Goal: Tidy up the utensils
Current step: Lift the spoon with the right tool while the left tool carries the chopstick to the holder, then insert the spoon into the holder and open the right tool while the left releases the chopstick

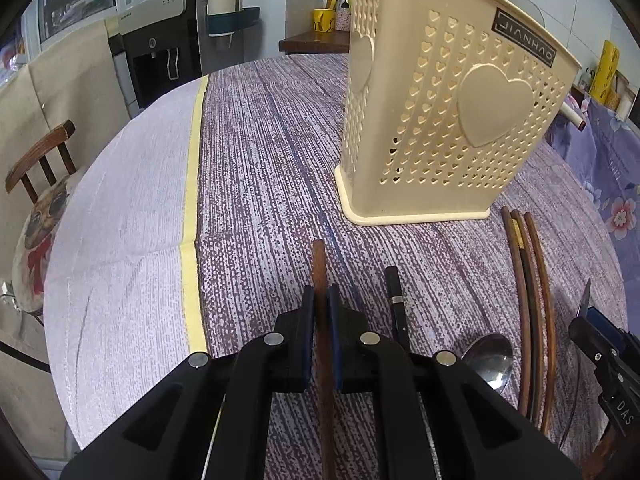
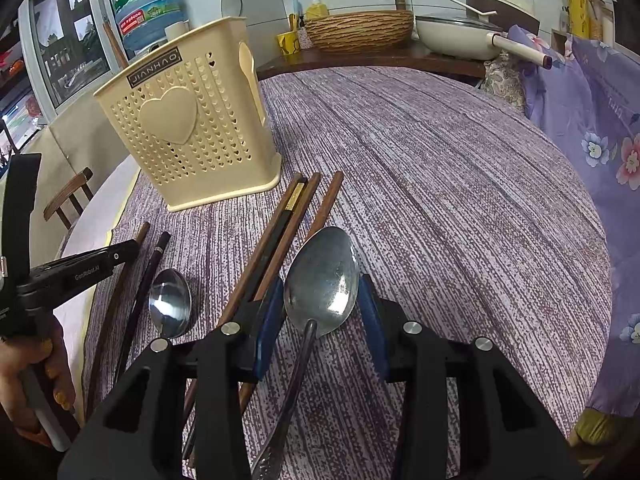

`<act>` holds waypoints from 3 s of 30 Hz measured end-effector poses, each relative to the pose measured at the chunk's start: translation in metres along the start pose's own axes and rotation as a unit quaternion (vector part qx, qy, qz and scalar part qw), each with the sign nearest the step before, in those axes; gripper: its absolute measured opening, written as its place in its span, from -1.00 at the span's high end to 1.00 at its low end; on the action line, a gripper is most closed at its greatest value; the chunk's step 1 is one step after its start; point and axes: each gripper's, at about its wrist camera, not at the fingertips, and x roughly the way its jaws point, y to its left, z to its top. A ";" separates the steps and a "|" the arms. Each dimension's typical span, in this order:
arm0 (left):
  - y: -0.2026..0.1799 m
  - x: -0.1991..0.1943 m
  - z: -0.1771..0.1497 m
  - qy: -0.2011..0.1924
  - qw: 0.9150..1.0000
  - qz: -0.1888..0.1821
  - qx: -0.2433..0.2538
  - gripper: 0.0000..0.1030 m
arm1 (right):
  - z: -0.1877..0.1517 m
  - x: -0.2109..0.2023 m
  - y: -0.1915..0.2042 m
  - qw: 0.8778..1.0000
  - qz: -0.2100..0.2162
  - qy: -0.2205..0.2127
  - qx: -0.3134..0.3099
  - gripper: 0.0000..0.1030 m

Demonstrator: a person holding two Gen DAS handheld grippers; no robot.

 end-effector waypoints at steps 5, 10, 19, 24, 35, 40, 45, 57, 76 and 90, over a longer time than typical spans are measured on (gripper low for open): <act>0.001 -0.017 0.008 -0.027 1.000 -0.009 -0.003 0.85 | 0.010 -0.017 0.001 1.000 0.015 -0.027 -0.004 0.23; -0.002 -0.055 0.018 -0.079 0.997 -0.028 -0.001 0.85 | 0.021 -0.041 0.002 0.998 0.027 -0.061 -0.009 0.23; -0.001 -0.124 0.033 -0.177 0.983 -0.048 -0.006 0.85 | 0.035 -0.082 0.009 0.991 0.035 -0.121 -0.034 0.24; 0.001 -0.132 0.037 -0.190 0.981 -0.047 -0.009 0.85 | 0.036 -0.087 0.014 0.989 0.036 -0.132 -0.049 0.24; 0.001 -0.141 0.037 -0.203 0.978 -0.051 -0.004 0.85 | 0.038 -0.093 0.019 0.987 0.033 -0.145 -0.060 0.25; 0.002 -0.151 0.040 -0.213 0.975 -0.057 -0.002 0.85 | 0.043 -0.097 0.020 0.986 0.043 -0.151 -0.062 0.25; 0.001 -0.161 0.047 -0.223 0.973 -0.067 -0.001 0.85 | 0.052 -0.103 0.024 0.984 0.056 -0.156 -0.068 0.25; -0.012 -0.194 0.080 -0.249 0.964 -0.092 0.033 0.85 | 0.089 -0.121 0.039 0.978 0.094 -0.167 -0.086 0.25; -0.023 -0.236 0.165 -0.330 0.940 -0.091 0.006 0.85 | 0.213 -0.122 0.095 0.957 0.059 -0.256 -0.123 0.25; -0.022 -0.131 0.133 -0.245 0.967 -0.072 -0.006 0.85 | 0.166 -0.028 0.099 0.969 0.021 -0.202 -0.141 0.25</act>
